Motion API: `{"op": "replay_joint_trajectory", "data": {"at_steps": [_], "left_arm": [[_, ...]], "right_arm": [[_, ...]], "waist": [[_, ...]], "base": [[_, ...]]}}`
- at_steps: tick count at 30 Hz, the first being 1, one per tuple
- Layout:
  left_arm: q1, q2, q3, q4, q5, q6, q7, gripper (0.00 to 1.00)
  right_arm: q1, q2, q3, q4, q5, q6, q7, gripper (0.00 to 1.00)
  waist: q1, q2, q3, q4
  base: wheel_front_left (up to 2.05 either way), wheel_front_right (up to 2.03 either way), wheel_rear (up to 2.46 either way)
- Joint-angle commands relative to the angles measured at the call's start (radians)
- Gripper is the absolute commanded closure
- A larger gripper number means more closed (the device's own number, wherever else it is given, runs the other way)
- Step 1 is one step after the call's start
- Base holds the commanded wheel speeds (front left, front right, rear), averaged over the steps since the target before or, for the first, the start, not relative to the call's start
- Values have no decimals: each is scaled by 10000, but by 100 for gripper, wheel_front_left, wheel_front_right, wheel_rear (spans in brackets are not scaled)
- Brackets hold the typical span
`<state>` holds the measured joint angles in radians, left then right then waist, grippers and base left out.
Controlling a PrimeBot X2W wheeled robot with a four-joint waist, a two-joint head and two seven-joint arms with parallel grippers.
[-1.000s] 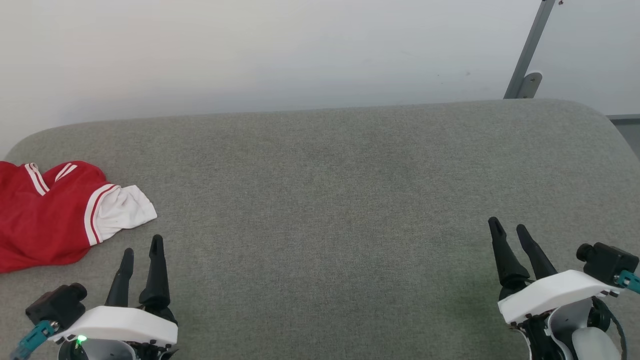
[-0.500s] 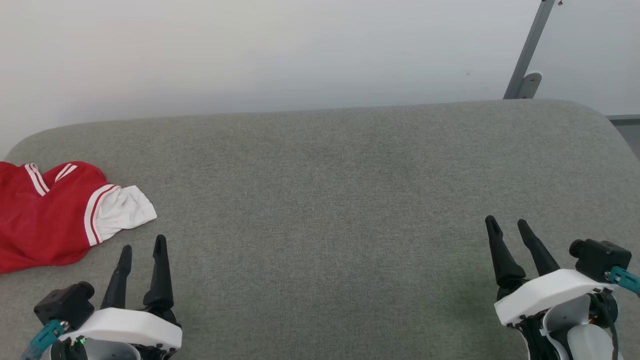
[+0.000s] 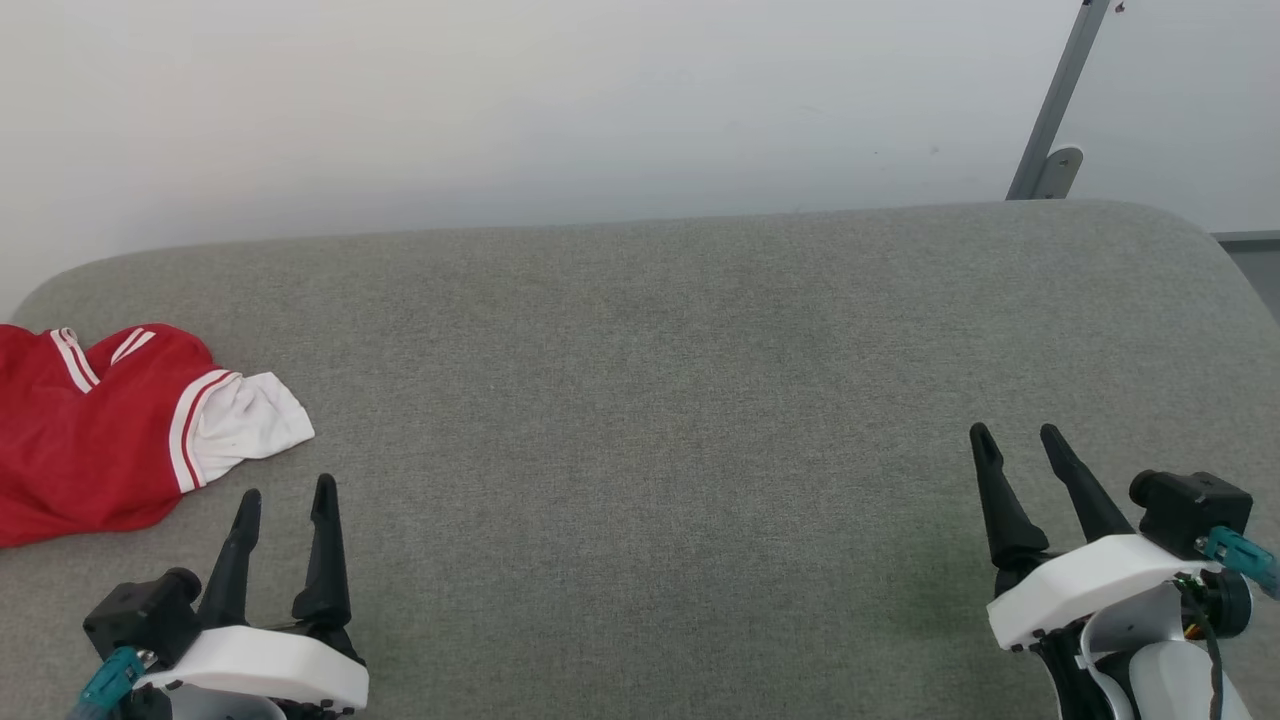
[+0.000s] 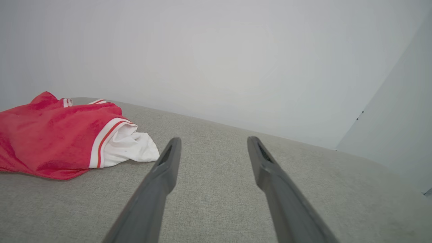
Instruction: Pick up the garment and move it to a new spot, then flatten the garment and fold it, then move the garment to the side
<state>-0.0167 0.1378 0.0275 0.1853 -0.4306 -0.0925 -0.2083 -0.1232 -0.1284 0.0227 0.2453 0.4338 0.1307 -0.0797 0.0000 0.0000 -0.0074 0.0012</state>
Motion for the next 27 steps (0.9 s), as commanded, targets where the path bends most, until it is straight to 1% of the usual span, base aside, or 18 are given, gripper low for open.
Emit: {"op": "replay_joint_trajectory", "data": {"at_steps": [1,12,27], "left_arm": [[21,60,15,-75,223,-58,-85,0],[136,83,17,-153,1157,-103,-333,0],[184,113,-30,-141,2131,-142,-584,0]], "right_arm": [[-157,-43,-10,-68,-228,0,-96,0],[-156,-59,33,-124,-1098,-1,-207,0],[-156,-71,-2,-153,-2185,-1,-402,0]], "waist": [[0,0,-2,0],[0,0,-37,-4],[0,0,-66,7]], "base": [[0,0,0],[0,0,0],[0,0,0]]}}
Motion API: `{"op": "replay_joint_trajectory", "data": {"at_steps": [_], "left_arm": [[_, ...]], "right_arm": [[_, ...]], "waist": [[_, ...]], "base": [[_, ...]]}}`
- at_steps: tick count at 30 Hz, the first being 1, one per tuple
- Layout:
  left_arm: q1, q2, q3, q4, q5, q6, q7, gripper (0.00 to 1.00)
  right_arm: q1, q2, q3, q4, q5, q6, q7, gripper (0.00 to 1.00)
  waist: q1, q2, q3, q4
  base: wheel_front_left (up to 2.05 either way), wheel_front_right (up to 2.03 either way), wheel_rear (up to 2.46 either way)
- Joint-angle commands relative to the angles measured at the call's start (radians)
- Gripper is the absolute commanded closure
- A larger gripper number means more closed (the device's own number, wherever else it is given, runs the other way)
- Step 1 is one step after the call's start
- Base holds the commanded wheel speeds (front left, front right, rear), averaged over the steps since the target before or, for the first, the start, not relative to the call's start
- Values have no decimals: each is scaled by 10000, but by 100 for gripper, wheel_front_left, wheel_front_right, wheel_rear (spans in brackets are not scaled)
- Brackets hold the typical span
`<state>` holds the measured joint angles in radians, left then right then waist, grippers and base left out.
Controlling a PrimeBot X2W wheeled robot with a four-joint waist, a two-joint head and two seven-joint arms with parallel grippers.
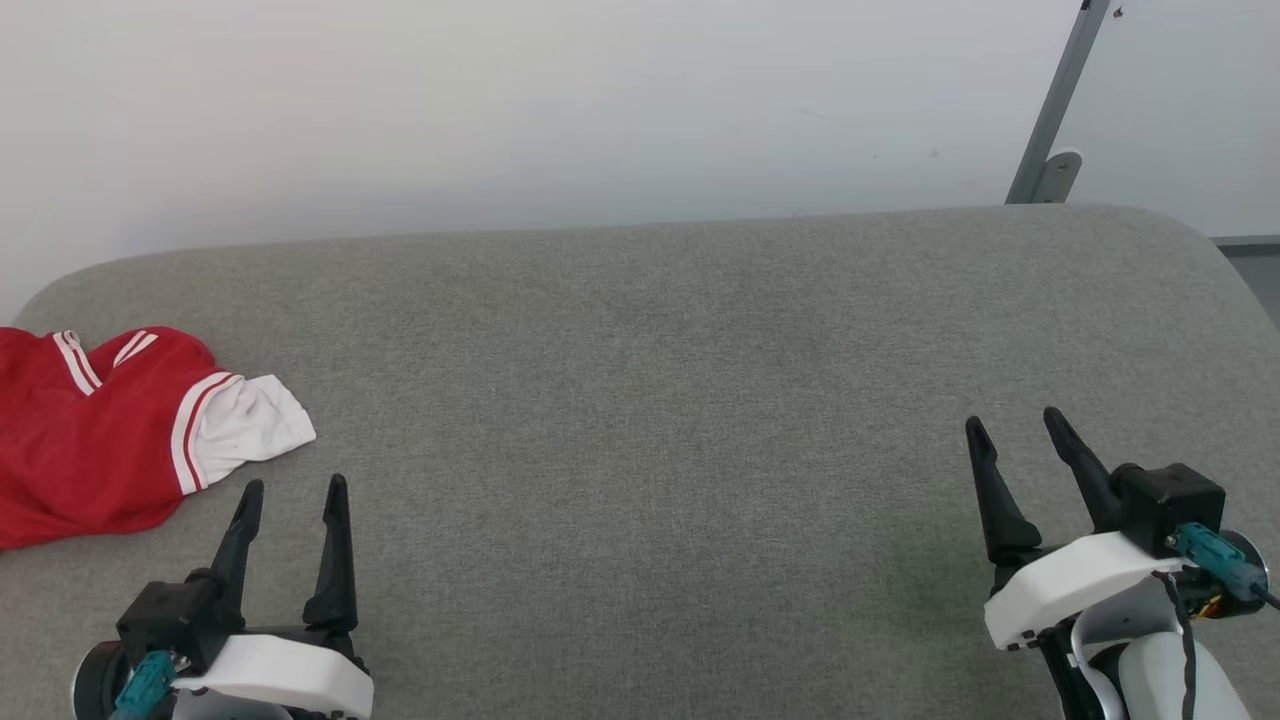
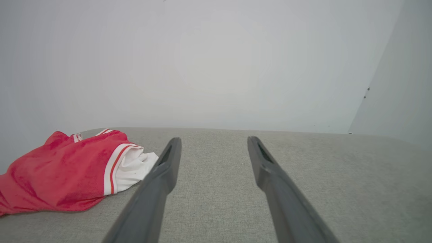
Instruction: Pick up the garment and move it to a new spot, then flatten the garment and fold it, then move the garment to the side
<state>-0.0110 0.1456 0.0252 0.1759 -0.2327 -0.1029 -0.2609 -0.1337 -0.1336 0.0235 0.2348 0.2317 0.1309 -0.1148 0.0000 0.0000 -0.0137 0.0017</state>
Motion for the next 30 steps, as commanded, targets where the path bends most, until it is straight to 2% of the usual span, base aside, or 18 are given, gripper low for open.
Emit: {"op": "replay_joint_trajectory", "data": {"at_steps": [1,9,16,30], "left_arm": [[133,28,-3,-47,129,-34,-59,0],[109,-13,-9,-53,104,-85,-57,0],[55,6,215,56,-12,29,-57,0],[-9,274,864,322,-380,428,42,0]], "right_arm": [[-32,-4,-20,-55,-141,-3,-42,0],[4,4,-51,-111,-167,-3,3,0],[-89,-42,416,-159,-67,-3,119,0],[-210,-108,1407,-331,198,-3,389,0]], "waist": [[0,0,-8,3],[0,0,-16,36],[0,0,-90,332],[0,0,-429,2649]], "base": [[0,0,0],[0,0,0],[0,0,0],[0,0,0]]}}
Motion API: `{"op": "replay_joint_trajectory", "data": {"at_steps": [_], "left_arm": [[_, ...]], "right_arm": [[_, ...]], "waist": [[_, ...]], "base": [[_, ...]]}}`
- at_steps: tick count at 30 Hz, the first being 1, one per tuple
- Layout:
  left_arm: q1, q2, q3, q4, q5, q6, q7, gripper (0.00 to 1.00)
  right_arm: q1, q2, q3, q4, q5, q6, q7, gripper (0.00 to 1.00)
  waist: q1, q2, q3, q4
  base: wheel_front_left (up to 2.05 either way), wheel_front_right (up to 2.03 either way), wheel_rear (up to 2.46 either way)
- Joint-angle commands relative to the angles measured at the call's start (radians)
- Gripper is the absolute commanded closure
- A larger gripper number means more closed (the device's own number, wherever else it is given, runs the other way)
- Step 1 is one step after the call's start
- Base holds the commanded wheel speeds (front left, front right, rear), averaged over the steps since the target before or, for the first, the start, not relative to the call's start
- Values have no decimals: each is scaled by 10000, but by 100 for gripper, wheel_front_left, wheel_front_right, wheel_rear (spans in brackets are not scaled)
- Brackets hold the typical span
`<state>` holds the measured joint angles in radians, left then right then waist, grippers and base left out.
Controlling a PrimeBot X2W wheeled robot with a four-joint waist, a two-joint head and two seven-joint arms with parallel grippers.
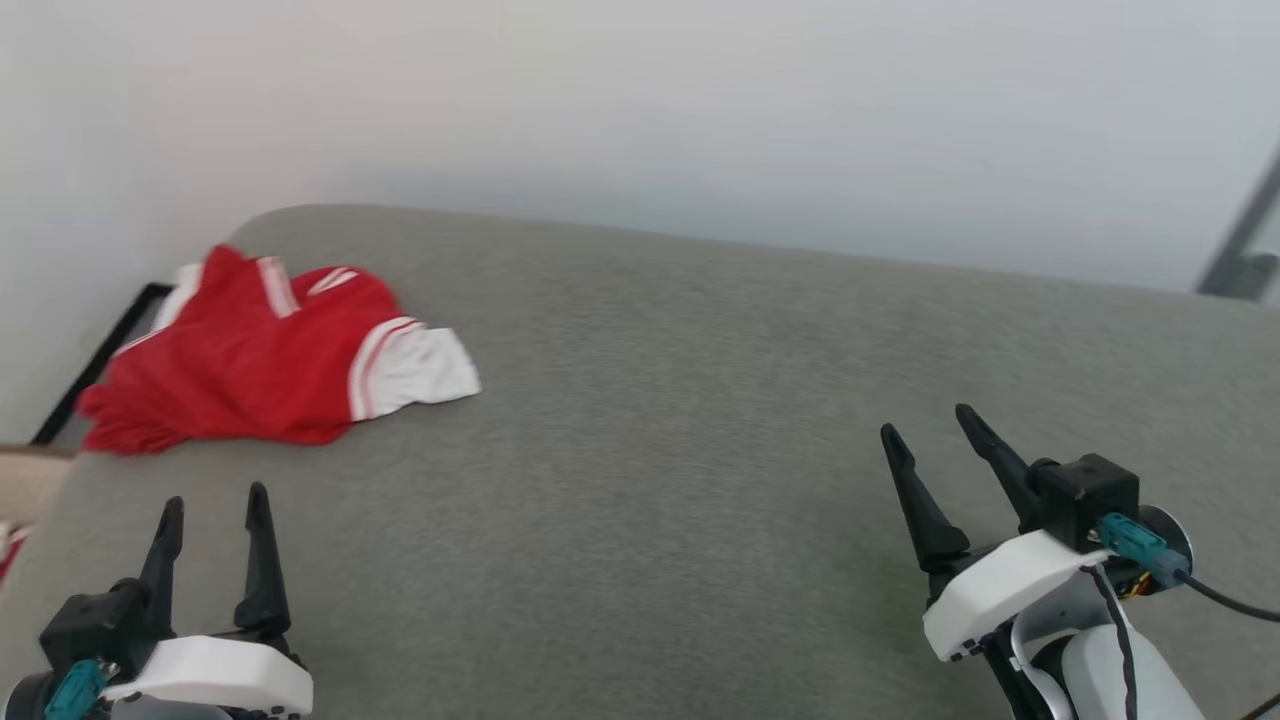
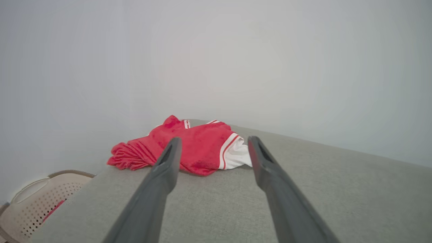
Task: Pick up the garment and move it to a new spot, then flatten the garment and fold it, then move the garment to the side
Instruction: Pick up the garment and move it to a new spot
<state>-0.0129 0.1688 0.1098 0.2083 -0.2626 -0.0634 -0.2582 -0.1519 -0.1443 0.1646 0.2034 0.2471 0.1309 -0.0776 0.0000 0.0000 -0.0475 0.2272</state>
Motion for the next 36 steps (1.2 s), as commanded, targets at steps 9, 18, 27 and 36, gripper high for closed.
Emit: {"op": "replay_joint_trajectory", "data": {"at_steps": [9,18,27,36], "left_arm": [[-21,103,58,-37,-195,117,159,0],[-958,80,-107,124,-529,38,554,0],[-3035,371,-439,1183,-868,-306,850,0],[-5918,921,-886,3643,-1358,-601,866,0]], "right_arm": [[-95,-81,301,-16,229,-3,94,0],[0,-210,-59,-292,188,-3,205,0],[-479,-465,-162,-940,-49,-5,668,0],[-1391,-933,-162,-1930,-265,-3,1314,0]], "waist": [[0,0,-126,1560],[0,0,301,2219],[0,0,1343,2019],[0,0,2991,1281]], "base": [[0,0,0],[0,0,0],[0,0,0],[0,0,0]]}}
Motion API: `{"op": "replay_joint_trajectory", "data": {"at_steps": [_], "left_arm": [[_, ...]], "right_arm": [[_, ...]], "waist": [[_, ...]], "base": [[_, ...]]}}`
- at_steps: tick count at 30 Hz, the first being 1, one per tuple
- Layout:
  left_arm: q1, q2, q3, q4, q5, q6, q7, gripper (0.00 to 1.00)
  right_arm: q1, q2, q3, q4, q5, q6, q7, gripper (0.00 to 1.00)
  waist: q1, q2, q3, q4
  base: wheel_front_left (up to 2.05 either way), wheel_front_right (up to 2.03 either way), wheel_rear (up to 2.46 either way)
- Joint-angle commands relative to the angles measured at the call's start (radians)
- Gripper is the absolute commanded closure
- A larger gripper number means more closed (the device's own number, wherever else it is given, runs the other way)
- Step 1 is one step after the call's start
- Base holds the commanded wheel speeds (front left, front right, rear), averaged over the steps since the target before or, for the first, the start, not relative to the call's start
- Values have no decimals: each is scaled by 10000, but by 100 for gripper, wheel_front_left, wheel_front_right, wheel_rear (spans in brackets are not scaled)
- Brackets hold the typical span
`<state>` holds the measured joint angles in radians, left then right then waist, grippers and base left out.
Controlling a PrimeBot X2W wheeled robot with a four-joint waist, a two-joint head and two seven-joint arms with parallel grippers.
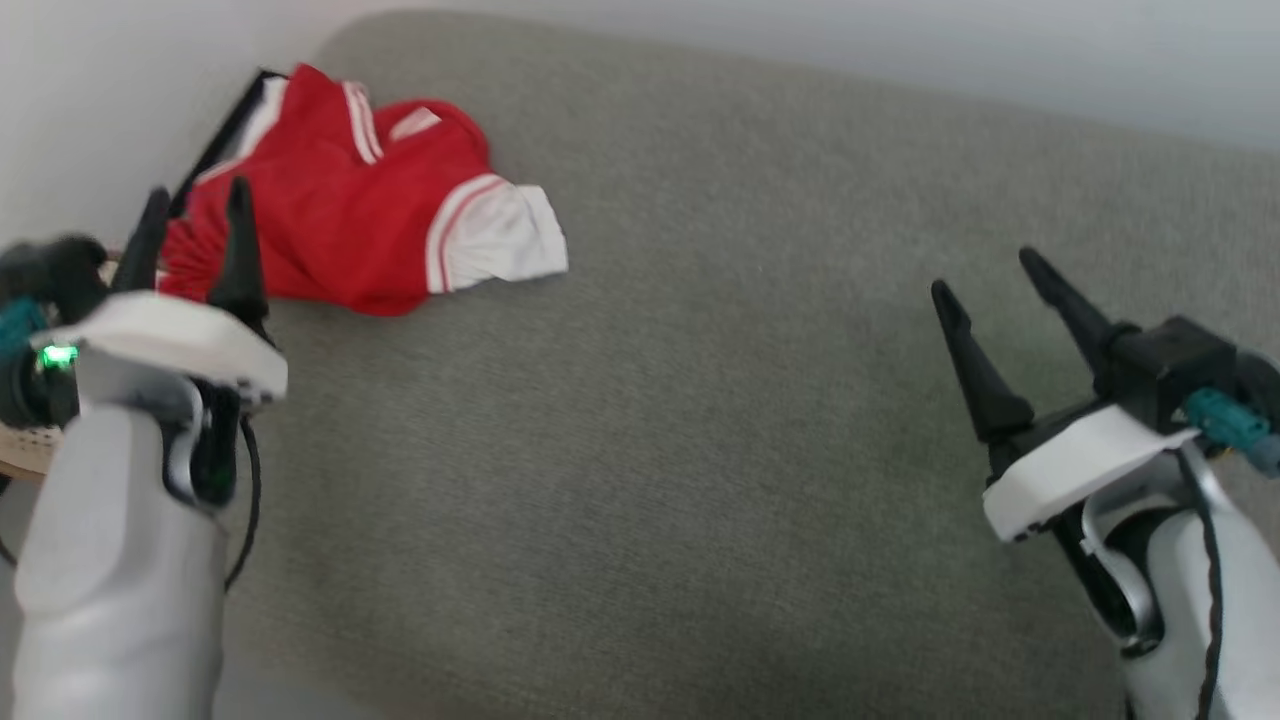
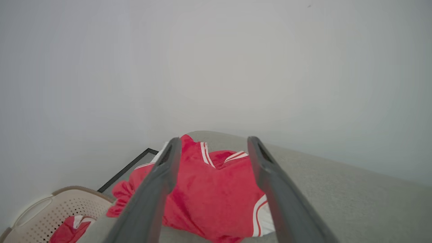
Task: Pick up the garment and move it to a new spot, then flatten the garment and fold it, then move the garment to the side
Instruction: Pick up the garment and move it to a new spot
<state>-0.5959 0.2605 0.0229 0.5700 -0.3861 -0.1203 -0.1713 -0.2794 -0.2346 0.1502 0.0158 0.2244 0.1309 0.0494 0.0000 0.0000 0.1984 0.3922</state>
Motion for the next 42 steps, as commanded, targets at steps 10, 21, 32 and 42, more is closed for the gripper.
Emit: {"op": "replay_joint_trajectory", "data": {"at_steps": [10,21,32,42], "left_arm": [[-3414,653,-361,3724,-1095,-95,666,0],[-5185,1340,-506,6700,-1696,-1,3209,0],[-4541,1041,-839,7511,-1798,771,6971,11],[-5302,1925,-781,7014,-1824,324,5302,100]], "right_arm": [[-1189,-508,-27,-1264,-227,-3,739,0],[-1732,-561,12,-1988,-304,-3,1183,0],[-1805,-445,155,-2181,-366,-3,1376,0],[-1609,-347,-87,-1775,-351,-3,1037,0]], "waist": [[0,0,2635,-1328],[0,0,3828,-2113],[0,0,3912,-2275],[0,0,3220,-2037]], "base": [[0,0,0],[0,0,0],[0,0,0],[0,0,0]]}}
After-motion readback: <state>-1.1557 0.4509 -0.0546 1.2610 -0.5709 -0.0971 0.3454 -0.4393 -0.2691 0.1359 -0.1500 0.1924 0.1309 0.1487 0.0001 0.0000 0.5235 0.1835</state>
